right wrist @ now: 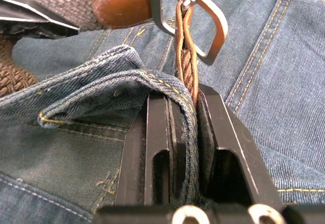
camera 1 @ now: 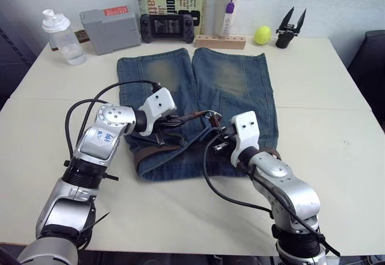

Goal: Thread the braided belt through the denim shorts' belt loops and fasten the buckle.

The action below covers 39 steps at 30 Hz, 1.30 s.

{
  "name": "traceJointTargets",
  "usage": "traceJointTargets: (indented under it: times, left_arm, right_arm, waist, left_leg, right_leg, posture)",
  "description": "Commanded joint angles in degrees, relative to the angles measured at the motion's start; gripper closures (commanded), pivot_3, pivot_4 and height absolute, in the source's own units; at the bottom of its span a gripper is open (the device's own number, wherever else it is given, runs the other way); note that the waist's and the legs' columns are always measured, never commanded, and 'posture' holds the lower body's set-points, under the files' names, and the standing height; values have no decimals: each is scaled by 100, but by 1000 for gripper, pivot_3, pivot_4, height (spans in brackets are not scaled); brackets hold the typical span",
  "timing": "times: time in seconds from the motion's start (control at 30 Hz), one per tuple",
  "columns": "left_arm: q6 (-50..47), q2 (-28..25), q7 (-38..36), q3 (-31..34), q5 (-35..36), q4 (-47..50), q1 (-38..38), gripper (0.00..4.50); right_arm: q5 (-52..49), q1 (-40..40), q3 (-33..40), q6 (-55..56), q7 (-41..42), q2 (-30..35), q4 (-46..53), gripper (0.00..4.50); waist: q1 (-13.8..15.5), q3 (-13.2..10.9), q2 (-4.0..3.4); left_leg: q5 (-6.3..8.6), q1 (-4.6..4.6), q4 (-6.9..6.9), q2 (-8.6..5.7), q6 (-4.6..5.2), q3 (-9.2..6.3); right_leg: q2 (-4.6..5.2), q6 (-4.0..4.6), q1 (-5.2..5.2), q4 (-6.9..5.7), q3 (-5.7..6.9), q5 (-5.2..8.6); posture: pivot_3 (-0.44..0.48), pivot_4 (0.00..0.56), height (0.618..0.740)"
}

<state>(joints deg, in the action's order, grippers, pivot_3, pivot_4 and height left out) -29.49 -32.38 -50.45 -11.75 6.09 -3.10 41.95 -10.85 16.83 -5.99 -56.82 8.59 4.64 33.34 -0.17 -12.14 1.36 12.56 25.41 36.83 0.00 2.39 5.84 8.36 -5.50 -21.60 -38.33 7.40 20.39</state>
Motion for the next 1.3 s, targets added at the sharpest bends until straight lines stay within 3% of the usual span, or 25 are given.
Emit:
traceJointTargets:
  times: [0.03,0.27,0.43,0.57,1.3]
  left_arm:
    - [73,-30,74,225,34,32,99,4500]
    - [551,-188,448,555,-182,-827,526,4500]
    - [-57,-200,-174,409,320,-27,166,4500]
    - [-301,-81,-160,286,347,330,7,4500]
    - [-431,417,161,-96,119,377,128,4500]
  right_arm:
    - [51,8,195,-25,-229,-36,262,4487]
    - [-23,-6,322,-171,-354,-92,228,4487]
    - [-80,32,348,-211,-352,-125,216,4487]
    - [-110,63,300,-201,-326,-128,231,4487]
    - [-200,129,67,-124,-199,-32,307,4487]
  waist:
    - [1,0,0]
    - [2,0,0]
    - [-5,0,0]
    - [3,0,0]
    - [-1,0,0]
  left_leg:
    - [0,0,0,0,0,0]
    - [0,0,0,0,0,-1]
    - [0,1,-8,-4,1,1]
    - [0,0,-10,-4,0,-1]
    - [0,-1,-16,-4,0,-2]
  right_leg:
    - [0,0,0,0,0,0]
    - [1,0,-1,0,2,0]
    - [2,0,-1,3,2,0]
    - [1,0,-1,2,0,0]
    - [1,0,-1,4,1,0]
  posture:
    - [0,150,697]
    - [0,150,697]
    - [0,150,697]
    - [0,150,697]
    - [0,150,697]
